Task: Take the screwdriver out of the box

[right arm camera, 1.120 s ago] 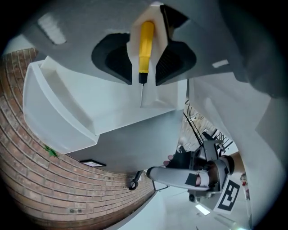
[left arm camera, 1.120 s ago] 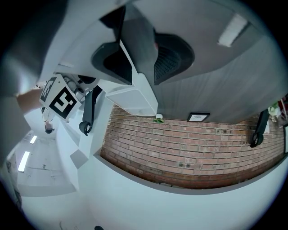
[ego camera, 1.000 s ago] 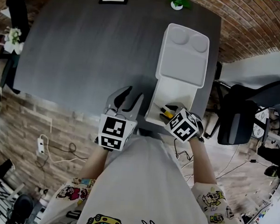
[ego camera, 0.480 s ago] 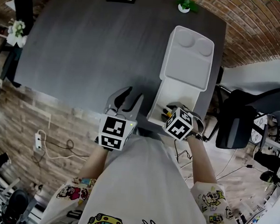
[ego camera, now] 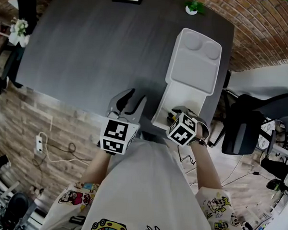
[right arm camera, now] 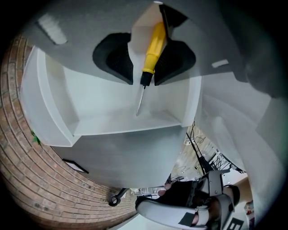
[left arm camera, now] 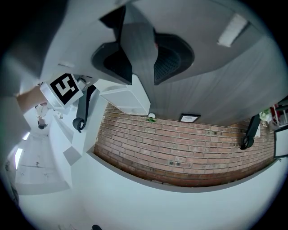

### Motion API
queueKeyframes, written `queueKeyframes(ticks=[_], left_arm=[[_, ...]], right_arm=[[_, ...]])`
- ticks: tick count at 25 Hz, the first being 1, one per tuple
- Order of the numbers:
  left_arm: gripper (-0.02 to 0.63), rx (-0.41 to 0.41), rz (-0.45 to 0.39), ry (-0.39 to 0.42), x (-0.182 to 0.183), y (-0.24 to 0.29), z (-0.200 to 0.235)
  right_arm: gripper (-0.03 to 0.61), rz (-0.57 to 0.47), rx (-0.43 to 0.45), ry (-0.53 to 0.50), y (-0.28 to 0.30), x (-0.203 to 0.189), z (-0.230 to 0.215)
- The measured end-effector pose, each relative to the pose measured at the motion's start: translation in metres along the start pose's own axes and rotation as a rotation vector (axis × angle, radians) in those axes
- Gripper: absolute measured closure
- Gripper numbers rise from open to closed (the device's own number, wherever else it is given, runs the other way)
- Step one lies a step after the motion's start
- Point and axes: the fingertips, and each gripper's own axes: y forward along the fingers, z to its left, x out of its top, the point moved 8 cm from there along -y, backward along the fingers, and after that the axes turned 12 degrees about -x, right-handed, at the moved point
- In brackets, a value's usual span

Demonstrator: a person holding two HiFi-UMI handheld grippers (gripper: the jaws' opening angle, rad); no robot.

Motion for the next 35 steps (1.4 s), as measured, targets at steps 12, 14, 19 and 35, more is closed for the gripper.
queueKeyframes(ticks=[12, 14, 19, 35], left_arm=[[0.46, 0.009, -0.01, 0.008, 0.005, 0.0, 0.002], [0.46, 0.012, -0.012, 0.006, 0.005, -0.001, 0.002], [0.46, 0.015, -0.012, 0.002, 0.004, -0.001, 0.0], [0.462, 0.034, -0.035, 0.014, 0.01, -0.005, -0.001]], right_arm=[[0.492, -0.032, -0.018, 0.035, -0.002, -0.004, -0.002], [0.494, -0.035, -0.026, 0.046, -0.002, -0.004, -0.002], [0.5, -0.031, -0.029, 0.08, -0.002, -0.004, -0.003], [0.5, -0.055, -0.049, 0.131, -0.01, -0.005, -0.007]])
